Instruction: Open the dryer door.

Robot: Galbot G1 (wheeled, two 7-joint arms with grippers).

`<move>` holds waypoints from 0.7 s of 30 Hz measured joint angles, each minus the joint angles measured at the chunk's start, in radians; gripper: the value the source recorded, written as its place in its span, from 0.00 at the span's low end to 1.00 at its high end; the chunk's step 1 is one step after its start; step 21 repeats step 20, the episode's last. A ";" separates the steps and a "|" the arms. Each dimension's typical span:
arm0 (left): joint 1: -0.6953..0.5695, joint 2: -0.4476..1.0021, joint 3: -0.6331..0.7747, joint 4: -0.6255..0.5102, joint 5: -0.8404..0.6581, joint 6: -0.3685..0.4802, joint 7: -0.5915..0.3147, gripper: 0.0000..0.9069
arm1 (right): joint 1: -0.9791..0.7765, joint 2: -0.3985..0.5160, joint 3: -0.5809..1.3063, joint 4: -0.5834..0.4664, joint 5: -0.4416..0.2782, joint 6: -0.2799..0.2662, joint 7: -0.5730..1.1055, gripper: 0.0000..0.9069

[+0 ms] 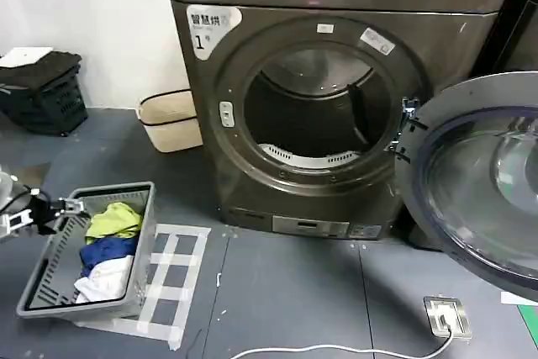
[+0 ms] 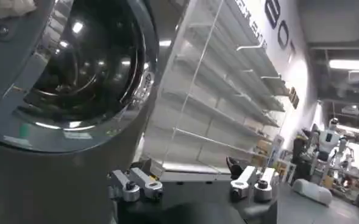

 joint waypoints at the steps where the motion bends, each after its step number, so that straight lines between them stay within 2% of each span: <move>1: 0.003 -0.002 0.003 0.005 -0.029 0.000 0.032 1.00 | 0.000 0.000 0.002 0.000 0.000 0.000 0.000 1.00; 7: 0.014 -0.008 0.011 0.020 -0.145 0.000 0.162 1.00 | 0.001 0.001 0.001 0.000 0.000 -0.003 -0.001 1.00; 21: 0.017 -0.010 0.014 0.014 -0.193 0.000 0.193 1.00 | -0.002 0.005 0.000 0.003 -0.001 -0.005 -0.003 1.00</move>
